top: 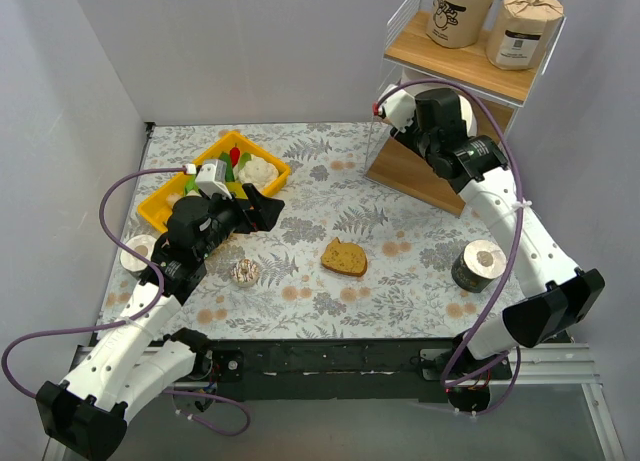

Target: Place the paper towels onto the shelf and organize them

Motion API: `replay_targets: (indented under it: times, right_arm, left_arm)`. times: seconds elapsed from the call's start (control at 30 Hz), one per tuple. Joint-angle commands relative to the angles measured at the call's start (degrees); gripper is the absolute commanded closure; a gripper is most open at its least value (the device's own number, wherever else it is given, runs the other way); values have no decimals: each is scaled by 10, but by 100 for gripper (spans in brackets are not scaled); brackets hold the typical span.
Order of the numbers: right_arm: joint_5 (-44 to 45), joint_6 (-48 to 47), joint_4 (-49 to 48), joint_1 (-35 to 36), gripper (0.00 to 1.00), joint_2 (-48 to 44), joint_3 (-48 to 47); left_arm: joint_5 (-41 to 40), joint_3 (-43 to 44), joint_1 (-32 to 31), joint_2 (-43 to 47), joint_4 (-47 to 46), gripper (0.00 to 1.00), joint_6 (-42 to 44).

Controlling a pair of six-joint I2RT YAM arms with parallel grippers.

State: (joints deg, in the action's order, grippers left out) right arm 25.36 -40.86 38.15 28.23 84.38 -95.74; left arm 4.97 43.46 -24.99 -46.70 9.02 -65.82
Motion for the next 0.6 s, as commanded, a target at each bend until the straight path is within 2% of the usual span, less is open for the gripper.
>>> replay_targets:
  times: [0.0,0.3,0.4,0.5,0.57]
  right_arm:
    - [7,-23,-52,-19,62,-34,-2]
    - [-5,-39,-77,-55,59,-35,6]
    - [-2,-51,-89,-60,55,-33,9]
    - [9,-66,-107,-61,47,-34,9]
    - [22,-73,-113,-61,46,-35,7]
  left_arm:
    - [4,2,-2,4,0,2,7]
    - [7,2,-2,4,0,2,6]
    - [7,2,-2,4,1,2,7]
    - [6,2,-2,3,1,2,6]
    - [7,2,-2,3,1,2,7]
